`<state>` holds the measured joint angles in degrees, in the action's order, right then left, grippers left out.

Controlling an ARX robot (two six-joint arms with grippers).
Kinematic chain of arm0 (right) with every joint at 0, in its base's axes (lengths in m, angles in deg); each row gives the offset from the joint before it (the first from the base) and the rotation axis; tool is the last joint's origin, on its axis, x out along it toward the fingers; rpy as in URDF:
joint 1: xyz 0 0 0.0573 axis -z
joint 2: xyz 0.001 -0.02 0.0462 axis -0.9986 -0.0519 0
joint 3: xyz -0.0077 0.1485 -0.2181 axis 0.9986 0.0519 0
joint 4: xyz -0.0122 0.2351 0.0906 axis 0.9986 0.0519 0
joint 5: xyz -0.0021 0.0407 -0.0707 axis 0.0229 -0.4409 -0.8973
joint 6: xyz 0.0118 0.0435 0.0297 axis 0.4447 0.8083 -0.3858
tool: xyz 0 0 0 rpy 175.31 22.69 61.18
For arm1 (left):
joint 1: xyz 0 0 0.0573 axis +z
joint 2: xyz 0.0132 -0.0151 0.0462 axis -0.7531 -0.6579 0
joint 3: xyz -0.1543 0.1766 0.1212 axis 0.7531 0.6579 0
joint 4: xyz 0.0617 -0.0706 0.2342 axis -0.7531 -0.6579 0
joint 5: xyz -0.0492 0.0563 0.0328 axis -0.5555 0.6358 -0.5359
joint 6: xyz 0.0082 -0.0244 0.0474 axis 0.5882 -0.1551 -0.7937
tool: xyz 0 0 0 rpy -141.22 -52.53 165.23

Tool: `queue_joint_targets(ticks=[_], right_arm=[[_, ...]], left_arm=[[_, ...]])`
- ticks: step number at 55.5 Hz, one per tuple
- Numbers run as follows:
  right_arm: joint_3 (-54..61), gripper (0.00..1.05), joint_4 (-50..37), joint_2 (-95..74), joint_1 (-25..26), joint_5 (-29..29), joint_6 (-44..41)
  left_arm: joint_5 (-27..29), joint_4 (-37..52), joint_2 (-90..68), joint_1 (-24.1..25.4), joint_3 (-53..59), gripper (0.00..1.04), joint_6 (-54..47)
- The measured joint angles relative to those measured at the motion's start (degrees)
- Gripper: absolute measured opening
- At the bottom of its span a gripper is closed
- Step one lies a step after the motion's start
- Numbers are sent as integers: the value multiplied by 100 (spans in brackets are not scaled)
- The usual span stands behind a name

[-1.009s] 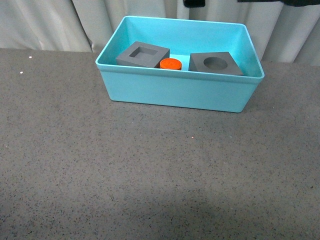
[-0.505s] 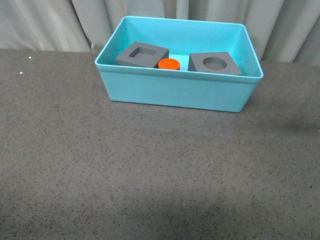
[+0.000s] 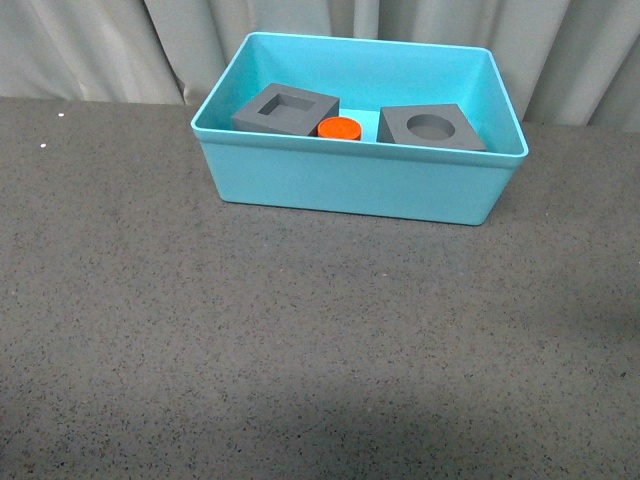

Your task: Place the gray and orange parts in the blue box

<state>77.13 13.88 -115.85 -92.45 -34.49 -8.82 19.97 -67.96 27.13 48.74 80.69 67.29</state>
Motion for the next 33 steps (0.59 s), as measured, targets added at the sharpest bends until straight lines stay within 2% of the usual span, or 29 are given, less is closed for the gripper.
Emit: queue_joint_targets(ticks=[8, 12, 30, 33], right_arm=[[299, 0, 149, 455, 136, 162, 9], [448, 0, 271, 704, 398, 492, 7], [876, 0, 951, 1849, 529, 529, 7], [1032, 0, 767, 1888, 529, 529, 7]], left_arm=[[0, 0, 0, 0, 0, 98, -2], [0, 0, 0, 0, 0, 98, -2], [0, 0, 0, 0, 0, 98, -2], [0, 0, 0, 0, 0, 98, -2]])
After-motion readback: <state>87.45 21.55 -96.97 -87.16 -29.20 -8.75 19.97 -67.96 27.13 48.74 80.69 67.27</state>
